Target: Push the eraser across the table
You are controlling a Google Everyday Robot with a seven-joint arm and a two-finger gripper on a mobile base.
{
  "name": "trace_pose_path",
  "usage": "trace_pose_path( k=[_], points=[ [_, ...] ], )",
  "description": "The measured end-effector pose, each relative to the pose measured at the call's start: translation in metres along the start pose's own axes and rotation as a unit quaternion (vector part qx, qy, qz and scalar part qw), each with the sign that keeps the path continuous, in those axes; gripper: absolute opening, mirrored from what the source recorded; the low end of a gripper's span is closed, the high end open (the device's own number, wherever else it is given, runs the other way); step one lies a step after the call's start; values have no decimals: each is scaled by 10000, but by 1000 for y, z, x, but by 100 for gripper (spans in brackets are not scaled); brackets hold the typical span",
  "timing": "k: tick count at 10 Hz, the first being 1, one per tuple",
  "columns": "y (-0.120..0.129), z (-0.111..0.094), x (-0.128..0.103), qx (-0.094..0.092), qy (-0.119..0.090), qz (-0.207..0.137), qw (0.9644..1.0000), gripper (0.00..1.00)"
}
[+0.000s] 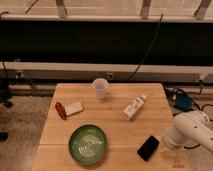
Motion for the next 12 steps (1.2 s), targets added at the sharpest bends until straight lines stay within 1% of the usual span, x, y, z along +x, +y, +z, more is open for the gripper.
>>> trace_pose_path(
  k=[4,5,7,8,10,12],
  points=[
    [3,13,3,-93,-16,50,9999,2],
    [3,13,2,-100,-21,0,9999,2],
    [4,9,-10,-94,-36,-166,9998,2],
    [4,9,-13,-98,-40,-194,9998,2],
    [5,14,-13,-123,-53,-231,9996,2],
    [5,15,-18,-126,-67,-309,9994,2]
  ],
)
